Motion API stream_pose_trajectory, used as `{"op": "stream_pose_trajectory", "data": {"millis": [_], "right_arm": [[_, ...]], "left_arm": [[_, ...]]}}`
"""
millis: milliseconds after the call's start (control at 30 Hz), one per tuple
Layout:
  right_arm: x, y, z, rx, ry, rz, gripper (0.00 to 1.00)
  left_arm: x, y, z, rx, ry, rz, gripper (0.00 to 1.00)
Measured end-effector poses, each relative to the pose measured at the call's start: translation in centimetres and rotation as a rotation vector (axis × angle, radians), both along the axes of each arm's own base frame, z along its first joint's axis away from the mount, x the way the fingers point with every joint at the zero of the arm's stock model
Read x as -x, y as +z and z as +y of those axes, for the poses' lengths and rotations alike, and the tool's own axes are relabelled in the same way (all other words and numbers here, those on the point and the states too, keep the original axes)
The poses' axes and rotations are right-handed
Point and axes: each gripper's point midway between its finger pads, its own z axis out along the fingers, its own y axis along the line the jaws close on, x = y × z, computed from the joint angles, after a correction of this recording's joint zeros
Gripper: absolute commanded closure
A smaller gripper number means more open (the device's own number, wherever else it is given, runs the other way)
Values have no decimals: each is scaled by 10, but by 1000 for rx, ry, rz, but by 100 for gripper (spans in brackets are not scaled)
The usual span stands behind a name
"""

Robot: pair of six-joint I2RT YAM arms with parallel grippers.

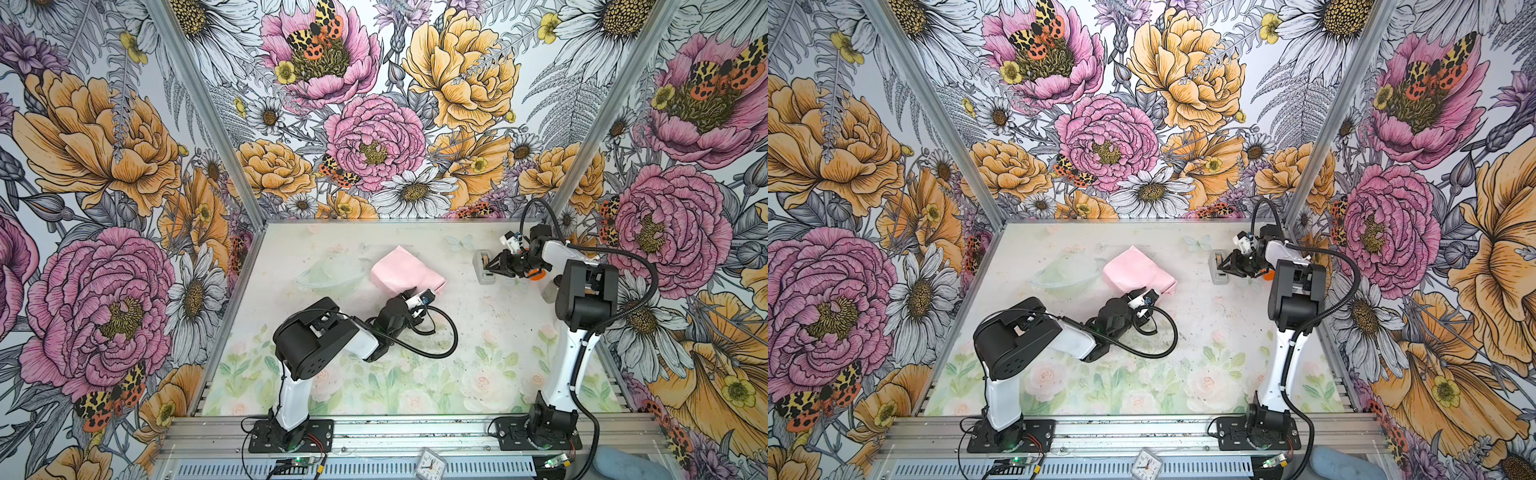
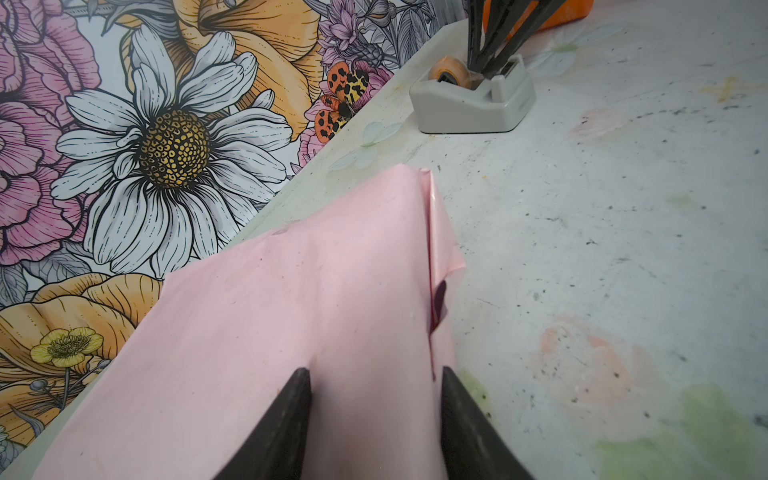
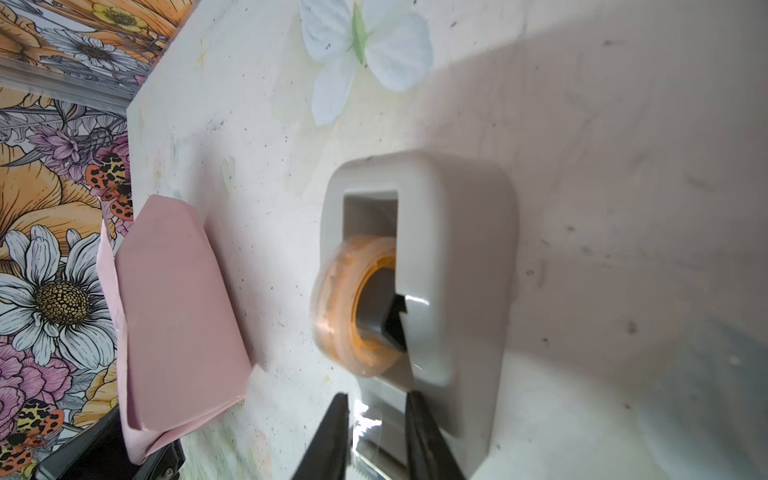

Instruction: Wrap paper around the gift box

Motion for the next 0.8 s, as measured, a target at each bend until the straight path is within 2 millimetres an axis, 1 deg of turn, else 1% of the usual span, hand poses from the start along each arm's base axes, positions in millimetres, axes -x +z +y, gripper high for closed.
{"op": "stream_pose_trajectory", "data": {"millis": [400,800], "right_arm": [[-3,0,12,-89,42,21,75],[-4,1,11,-136,36,31,77]], "left_arm": [[0,0,0,0,0,0,51],[0,0,0,0,-1,0,51]]}}
